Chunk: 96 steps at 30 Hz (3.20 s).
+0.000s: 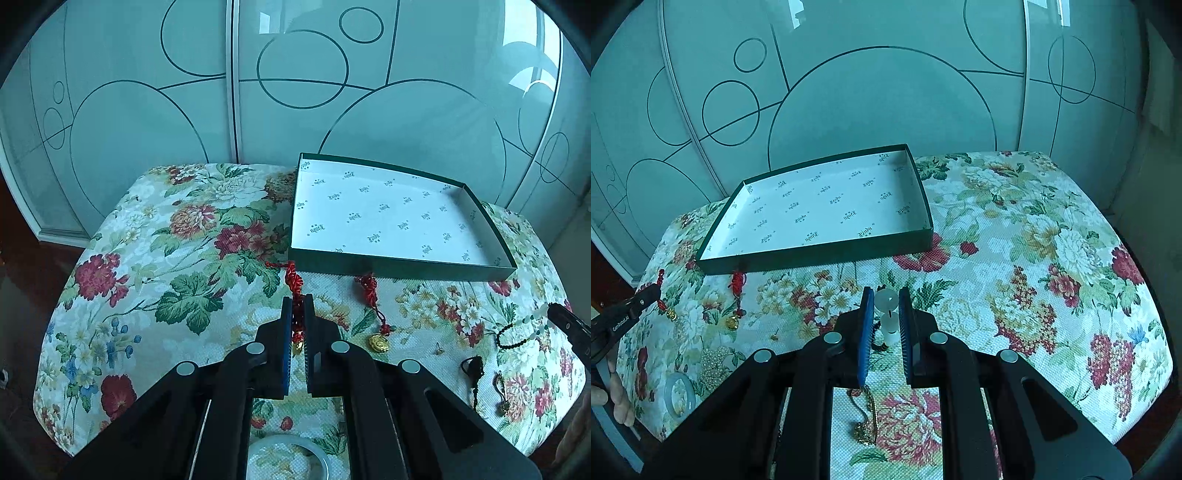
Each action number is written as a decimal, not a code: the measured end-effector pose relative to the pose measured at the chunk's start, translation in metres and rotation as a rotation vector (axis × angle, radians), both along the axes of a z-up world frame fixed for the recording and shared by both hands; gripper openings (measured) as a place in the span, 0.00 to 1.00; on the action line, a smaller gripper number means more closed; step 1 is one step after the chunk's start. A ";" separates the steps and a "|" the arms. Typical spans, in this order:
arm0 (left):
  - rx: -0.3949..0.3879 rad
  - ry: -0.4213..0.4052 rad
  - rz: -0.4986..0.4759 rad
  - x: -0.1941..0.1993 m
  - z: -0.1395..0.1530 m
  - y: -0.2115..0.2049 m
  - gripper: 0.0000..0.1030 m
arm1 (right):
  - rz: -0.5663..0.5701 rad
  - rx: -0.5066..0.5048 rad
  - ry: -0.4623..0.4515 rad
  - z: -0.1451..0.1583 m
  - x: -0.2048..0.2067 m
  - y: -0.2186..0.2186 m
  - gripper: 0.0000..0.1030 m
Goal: Organize jewelry
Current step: 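Carry both items into the green box and open both grippers to release them, then withdraw both tools from the box back over the table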
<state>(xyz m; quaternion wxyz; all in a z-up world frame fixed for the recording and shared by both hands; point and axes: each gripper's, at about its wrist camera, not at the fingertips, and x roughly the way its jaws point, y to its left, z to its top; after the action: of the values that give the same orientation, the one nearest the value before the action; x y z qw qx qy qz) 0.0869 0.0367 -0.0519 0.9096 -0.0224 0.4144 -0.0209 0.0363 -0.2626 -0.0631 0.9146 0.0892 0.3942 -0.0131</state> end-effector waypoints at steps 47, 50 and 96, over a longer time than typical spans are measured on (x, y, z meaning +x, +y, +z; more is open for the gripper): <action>0.072 0.104 -0.074 0.181 -0.067 -0.070 0.46 | -0.010 0.004 0.126 -0.065 0.183 -0.007 0.24; 0.074 0.098 -0.079 0.178 -0.065 -0.073 0.53 | -0.011 0.008 0.111 -0.060 0.179 -0.006 0.31; -0.018 0.134 0.023 -0.075 -0.039 0.003 0.60 | 0.078 0.012 0.145 -0.051 -0.066 0.019 0.32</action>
<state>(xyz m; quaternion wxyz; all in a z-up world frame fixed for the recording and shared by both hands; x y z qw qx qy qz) 0.0122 0.0400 -0.0910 0.8798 -0.0365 0.4739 -0.0127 -0.0302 -0.2439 -0.1140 0.8829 0.0781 0.4627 0.0186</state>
